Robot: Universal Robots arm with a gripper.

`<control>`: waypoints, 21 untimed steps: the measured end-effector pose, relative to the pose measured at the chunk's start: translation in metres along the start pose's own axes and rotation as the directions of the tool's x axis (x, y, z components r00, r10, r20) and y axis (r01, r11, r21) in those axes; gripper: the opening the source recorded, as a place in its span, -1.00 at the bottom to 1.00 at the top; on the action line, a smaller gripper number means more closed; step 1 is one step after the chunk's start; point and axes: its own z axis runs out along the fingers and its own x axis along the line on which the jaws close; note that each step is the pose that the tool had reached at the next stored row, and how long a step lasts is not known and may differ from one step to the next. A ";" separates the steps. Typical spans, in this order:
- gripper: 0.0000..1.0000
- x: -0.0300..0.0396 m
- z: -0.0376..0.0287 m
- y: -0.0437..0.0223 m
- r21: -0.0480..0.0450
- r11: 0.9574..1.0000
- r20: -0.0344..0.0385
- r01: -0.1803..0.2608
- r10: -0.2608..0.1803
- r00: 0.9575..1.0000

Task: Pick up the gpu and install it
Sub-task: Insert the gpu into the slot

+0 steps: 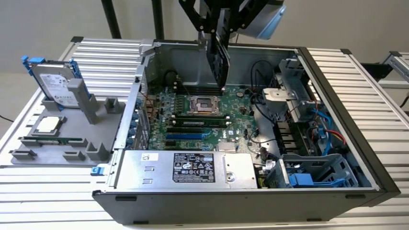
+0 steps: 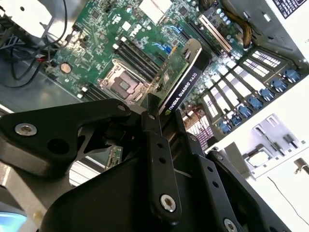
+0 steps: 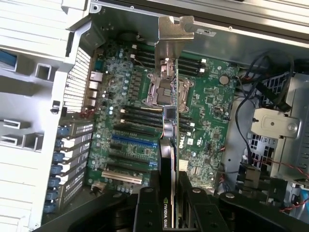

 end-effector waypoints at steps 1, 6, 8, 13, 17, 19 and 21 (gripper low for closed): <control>-1.00 0.0000 0.0000 0.0000 0.000 1.000 0.000 0.006 -0.006 1.000; -1.00 0.0000 0.0000 0.0000 -0.001 0.999 -0.001 0.034 -0.034 0.999; -1.00 0.0000 0.0000 0.0000 -0.001 0.999 -0.002 0.047 -0.047 0.999; -1.00 0.0000 0.0000 0.0000 -0.002 0.997 -0.003 0.077 -0.077 0.997; -1.00 0.0000 0.0000 0.0000 -0.003 0.995 -0.004 0.100 -0.100 0.995; -1.00 0.0000 0.0000 0.0000 -0.003 0.994 -0.004 0.109 -0.109 0.994; -1.00 0.0000 0.0000 0.0000 -0.003 0.993 -0.004 0.119 -0.119 0.993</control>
